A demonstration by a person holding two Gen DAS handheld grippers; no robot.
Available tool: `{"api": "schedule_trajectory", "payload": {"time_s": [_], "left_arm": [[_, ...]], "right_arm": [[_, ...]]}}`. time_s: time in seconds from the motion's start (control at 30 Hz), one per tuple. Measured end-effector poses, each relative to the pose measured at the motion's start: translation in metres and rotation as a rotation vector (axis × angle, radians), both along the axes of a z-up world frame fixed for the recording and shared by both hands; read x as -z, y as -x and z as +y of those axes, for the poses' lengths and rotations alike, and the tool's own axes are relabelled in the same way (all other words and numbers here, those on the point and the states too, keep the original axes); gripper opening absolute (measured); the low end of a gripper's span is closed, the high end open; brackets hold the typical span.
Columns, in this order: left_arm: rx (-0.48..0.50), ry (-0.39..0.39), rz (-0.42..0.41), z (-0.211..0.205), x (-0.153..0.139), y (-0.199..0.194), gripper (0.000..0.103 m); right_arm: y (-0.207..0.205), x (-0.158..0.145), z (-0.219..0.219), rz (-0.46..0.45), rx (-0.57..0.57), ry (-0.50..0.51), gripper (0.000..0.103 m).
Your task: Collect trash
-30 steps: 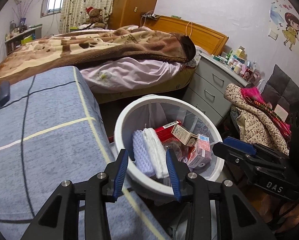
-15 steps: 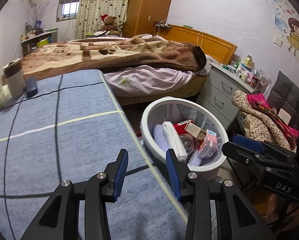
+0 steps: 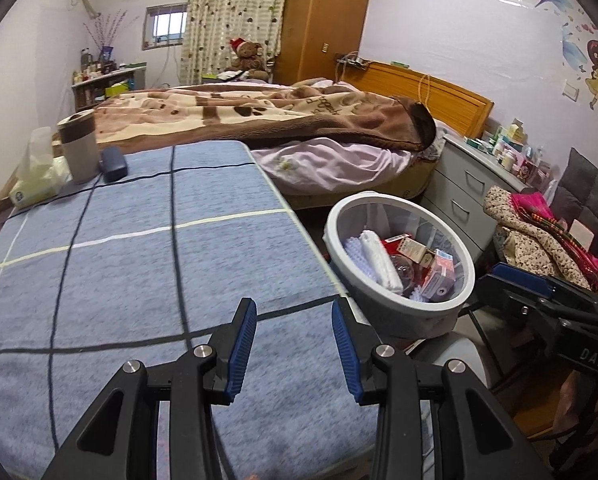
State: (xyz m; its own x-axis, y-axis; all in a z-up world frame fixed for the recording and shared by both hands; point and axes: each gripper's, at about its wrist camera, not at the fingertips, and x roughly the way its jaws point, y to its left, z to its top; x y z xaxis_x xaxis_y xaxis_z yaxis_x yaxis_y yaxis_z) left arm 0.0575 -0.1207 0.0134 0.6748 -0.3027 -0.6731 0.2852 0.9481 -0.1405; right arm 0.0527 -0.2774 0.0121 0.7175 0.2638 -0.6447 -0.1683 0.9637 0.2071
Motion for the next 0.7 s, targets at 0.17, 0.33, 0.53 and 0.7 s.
{"api": "schedule_trajectory", "payload": {"time_s": [0.17,0.33,0.53,0.7], "left_arm": [[-0.032,-0.001,-0.008,0.013,0.0,0.012,0.039],[-0.066,-0.009,-0.017,0.022,0.001,0.022,0.039],[-0.082,-0.013,-0.019,0.027,0.004,0.03,0.039],[-0.088,-0.014,-0.028,0.027,0.002,0.031,0.039]], "right_arm": [[0.007,0.001,0.005,-0.007,-0.02,0.005,0.055],[0.011,0.001,0.01,-0.014,-0.034,0.017,0.055],[0.013,0.001,0.015,-0.022,-0.048,0.031,0.055],[0.013,0.001,0.016,-0.02,-0.053,0.03,0.055]]}}
